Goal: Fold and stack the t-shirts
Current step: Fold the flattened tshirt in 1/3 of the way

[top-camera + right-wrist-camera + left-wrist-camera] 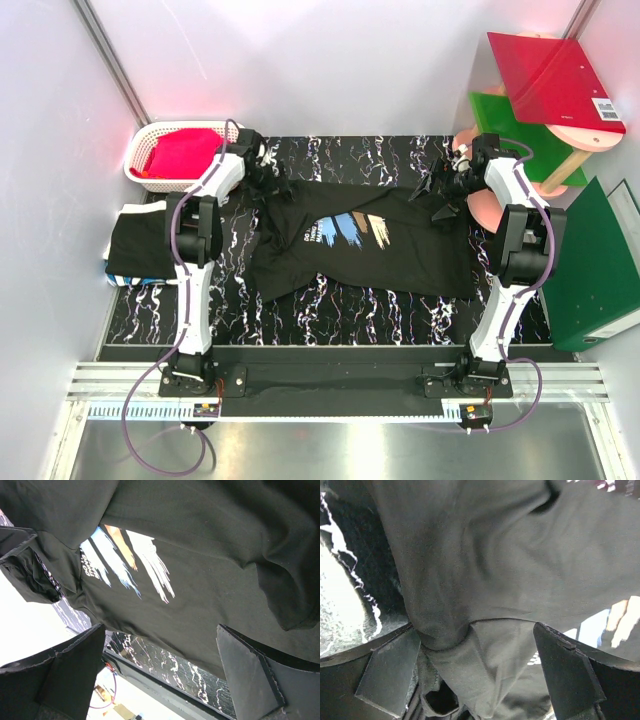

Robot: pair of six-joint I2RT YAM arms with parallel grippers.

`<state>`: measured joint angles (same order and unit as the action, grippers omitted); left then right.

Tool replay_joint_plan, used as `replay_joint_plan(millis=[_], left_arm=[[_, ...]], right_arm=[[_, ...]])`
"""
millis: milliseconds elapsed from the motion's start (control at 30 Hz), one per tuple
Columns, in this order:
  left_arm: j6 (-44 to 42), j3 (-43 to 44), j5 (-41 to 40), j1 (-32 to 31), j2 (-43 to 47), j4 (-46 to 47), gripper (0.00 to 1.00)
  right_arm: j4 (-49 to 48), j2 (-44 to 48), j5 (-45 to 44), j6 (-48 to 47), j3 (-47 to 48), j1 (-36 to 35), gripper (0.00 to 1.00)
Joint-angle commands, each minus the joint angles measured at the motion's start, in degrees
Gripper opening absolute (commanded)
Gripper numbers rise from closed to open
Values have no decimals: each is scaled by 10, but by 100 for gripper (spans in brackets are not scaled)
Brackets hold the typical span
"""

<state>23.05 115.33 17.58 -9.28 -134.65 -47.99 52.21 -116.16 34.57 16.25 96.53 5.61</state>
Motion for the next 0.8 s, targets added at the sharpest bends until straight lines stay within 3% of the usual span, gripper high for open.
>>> replay_joint_plan(millis=[0, 33, 67, 167, 367, 767], left_arm=[[-15, 23, -36, -5, -30, -18, 82], [-14, 29, -30, -5, -36, -19, 71], [-9, 35, -26, -5, -47, -20, 45], [3, 68, -7, -5, -69, -22, 3], [12, 121, -16, 11, -85, -32, 0], [-19, 46, -30, 57, -29, -33, 0]], right_arm=[[1, 8, 6, -7, 13, -5, 100], [2, 8, 6, -7, 11, -5, 100], [2, 8, 7, -8, 9, -5, 100], [2, 9, 7, -9, 4, -5, 100], [2, 15, 3, -10, 0, -5, 100], [4, 12, -42, -8, 3, -5, 100]])
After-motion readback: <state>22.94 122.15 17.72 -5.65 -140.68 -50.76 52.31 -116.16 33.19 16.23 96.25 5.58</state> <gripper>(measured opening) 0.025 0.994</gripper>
